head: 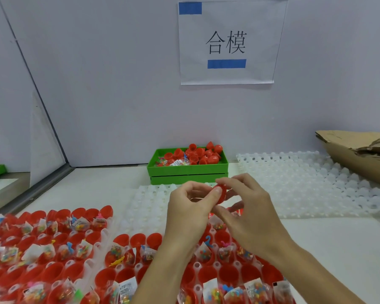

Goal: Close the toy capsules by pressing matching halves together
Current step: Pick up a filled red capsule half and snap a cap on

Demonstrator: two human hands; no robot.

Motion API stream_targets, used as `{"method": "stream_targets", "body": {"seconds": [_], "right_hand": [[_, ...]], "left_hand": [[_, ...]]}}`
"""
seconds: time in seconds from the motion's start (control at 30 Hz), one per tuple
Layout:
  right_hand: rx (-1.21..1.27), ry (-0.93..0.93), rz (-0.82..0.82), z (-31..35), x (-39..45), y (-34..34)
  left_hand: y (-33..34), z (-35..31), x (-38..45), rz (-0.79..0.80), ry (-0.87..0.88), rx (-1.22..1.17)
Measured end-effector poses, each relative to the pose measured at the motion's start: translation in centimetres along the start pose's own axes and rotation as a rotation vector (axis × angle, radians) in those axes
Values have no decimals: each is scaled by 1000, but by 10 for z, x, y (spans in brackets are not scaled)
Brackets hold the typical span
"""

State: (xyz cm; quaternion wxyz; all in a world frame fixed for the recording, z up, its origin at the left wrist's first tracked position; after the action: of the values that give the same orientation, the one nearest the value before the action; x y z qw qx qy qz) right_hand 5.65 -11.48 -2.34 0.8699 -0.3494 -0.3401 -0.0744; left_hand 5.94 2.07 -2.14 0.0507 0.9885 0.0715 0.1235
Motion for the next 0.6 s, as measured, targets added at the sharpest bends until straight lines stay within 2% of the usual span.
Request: {"method": "stream_targets", "body": {"seconds": [0.1,0.17,0.23,0.33,0.43,0.5,0.6], "right_hand": [[-75,-26,-27,1,1,5],[-31,3,-76,-1,4,5],[148,174,-135,-8,13,2],[588,557,-227,-35,35,-5],[912,870,-415,-74,64,-21],[1082,965,-572,-102,85,-40],[1137,1052,-801,-132,109,-82]], "left_hand": [[2,-1,-2,-11,17,-8],[4,-3,-3,-19,14,-41],[5,-4,-3,-41,8,-26],[5,-5,-2,-48,5,-19],[8,-8,-3,-30,33,-27],[10,-10,-4,-19,50,-23],[11,-10,-6,-7,72,1]]}}
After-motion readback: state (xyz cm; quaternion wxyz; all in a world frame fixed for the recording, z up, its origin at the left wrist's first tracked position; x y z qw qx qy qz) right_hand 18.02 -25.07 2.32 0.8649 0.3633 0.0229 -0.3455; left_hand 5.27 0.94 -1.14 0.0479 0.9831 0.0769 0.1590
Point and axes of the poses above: each hand's wrist, its own x-axis towards the middle knuckle, its own y-axis out of the palm, z = x × y, the point moved 3 cm from there along x, towards the middle knuckle, and after that the axes turned 9 degrees about -x, right-handed, at the moved point
